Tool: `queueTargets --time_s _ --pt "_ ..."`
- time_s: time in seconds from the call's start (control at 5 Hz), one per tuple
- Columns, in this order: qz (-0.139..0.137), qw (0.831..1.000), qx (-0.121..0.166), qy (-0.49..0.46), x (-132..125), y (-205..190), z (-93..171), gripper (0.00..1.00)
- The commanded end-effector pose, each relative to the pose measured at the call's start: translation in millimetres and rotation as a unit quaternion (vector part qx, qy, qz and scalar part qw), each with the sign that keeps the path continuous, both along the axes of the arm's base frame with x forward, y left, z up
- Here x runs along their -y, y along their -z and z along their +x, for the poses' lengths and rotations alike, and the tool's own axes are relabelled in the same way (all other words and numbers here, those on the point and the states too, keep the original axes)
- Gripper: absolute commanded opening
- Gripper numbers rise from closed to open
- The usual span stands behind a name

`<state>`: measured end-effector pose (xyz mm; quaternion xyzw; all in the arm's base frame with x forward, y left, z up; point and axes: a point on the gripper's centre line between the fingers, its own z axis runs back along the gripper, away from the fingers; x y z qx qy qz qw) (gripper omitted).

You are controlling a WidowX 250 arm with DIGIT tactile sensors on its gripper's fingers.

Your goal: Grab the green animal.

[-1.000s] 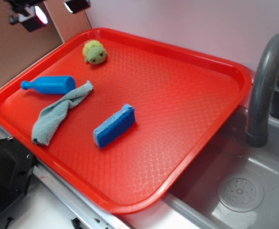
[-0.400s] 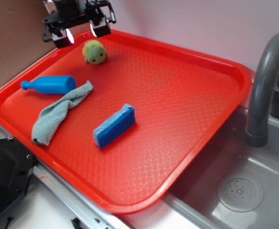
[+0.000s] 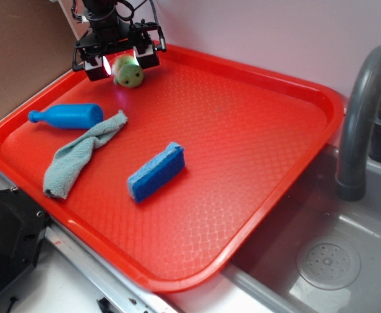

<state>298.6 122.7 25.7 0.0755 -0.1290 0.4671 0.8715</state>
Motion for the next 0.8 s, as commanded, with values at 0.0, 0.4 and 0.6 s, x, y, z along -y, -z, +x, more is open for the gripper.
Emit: queueTargets --time_s 0.0,0.4,0.6 --pt "0.013 1.000 0.023 0.001 -10.1 -14.2 -6.2 0.00" --pt "0.014 0.996 -0.010 0.086 7.0 -60.9 -8.1 0.00" --pt "-0.031 0.982 -0.012 0.184 37.3 -105.6 -20.8 0.00"
